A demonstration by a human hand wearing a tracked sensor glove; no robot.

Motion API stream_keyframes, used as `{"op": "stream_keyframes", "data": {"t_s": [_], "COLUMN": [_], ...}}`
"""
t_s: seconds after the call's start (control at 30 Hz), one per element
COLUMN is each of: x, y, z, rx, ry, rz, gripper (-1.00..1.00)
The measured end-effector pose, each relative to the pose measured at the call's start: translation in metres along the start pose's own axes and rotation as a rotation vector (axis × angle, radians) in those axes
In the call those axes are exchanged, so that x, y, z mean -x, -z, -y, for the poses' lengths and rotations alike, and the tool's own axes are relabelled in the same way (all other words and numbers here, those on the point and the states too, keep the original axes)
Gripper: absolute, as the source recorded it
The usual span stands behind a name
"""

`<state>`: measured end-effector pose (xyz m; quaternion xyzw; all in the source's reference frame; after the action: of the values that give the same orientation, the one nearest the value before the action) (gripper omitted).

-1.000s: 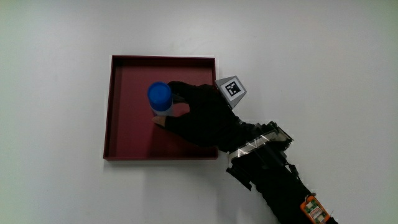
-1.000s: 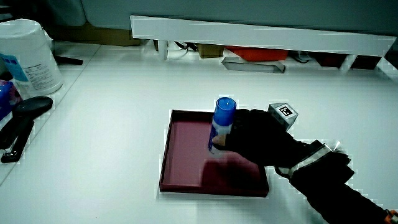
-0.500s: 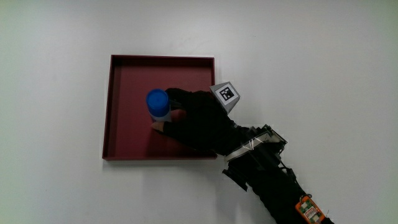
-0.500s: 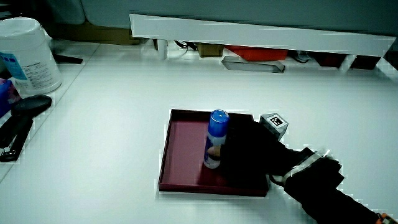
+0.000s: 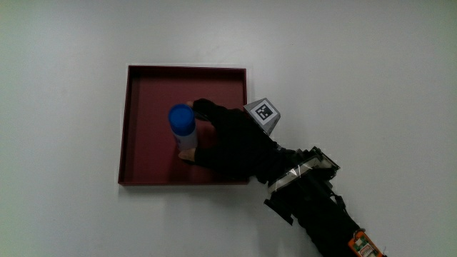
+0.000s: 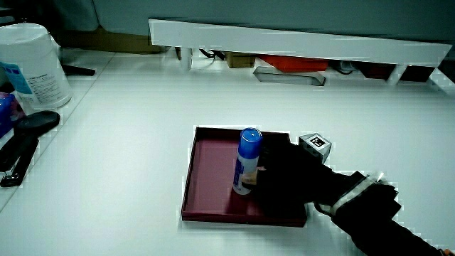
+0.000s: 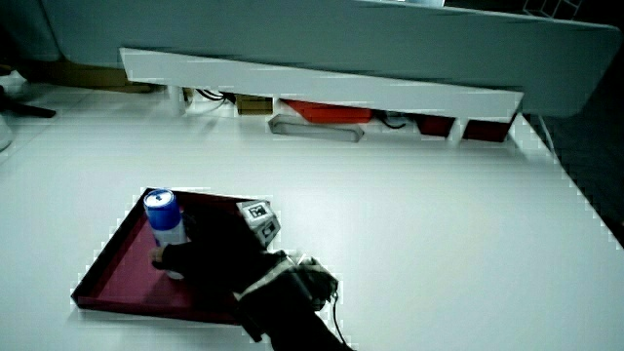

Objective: Place glue into plate

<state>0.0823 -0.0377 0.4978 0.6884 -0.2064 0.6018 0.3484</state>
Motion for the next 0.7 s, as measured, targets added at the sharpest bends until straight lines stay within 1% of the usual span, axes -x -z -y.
{"op": "stream_keyframes", "data": {"t_s": [0.03, 0.07, 0.1, 0.13, 0.2, 0.23, 0.27, 0.3, 0.43, 0.5, 0.53, 0.57, 0.6, 0.67, 0.7], "x": [0.005, 0.01, 0.011, 0.015, 0.017, 0.022, 0.022, 0.023, 0.031, 0.032, 0.025, 0.024, 0.024, 0.025, 0.024], "y": [-0.003, -0.007, -0.011, -0.014, -0.022, -0.025, -0.03, -0.034, -0.048, -0.054, -0.06, -0.062, -0.064, -0.066, -0.069], "z": [0.005, 0.012, 0.017, 0.023, 0.035, 0.042, 0.048, 0.055, 0.081, 0.09, 0.095, 0.098, 0.101, 0.107, 0.109], "rx": [0.006, 0.013, 0.011, 0.017, 0.029, 0.029, 0.035, 0.039, 0.037, 0.025, 0.009, 0.007, 0.004, -0.002, -0.008], "ry": [0.018, 0.042, 0.057, 0.066, 0.08, 0.102, 0.111, 0.121, 0.223, 0.223, 0.194, 0.159, 0.15, 0.14, 0.126], "rz": [0.033, 0.046, 0.083, 0.069, 0.073, 0.062, 0.077, 0.078, 0.1, 0.088, 0.143, 0.153, 0.164, 0.143, 0.155], "gripper": [-1.0, -1.0, -1.0, -1.0, -1.0, -1.0, -1.0, -1.0, -1.0, -1.0, -1.0, -1.0, -1.0, -1.0, -1.0]}}
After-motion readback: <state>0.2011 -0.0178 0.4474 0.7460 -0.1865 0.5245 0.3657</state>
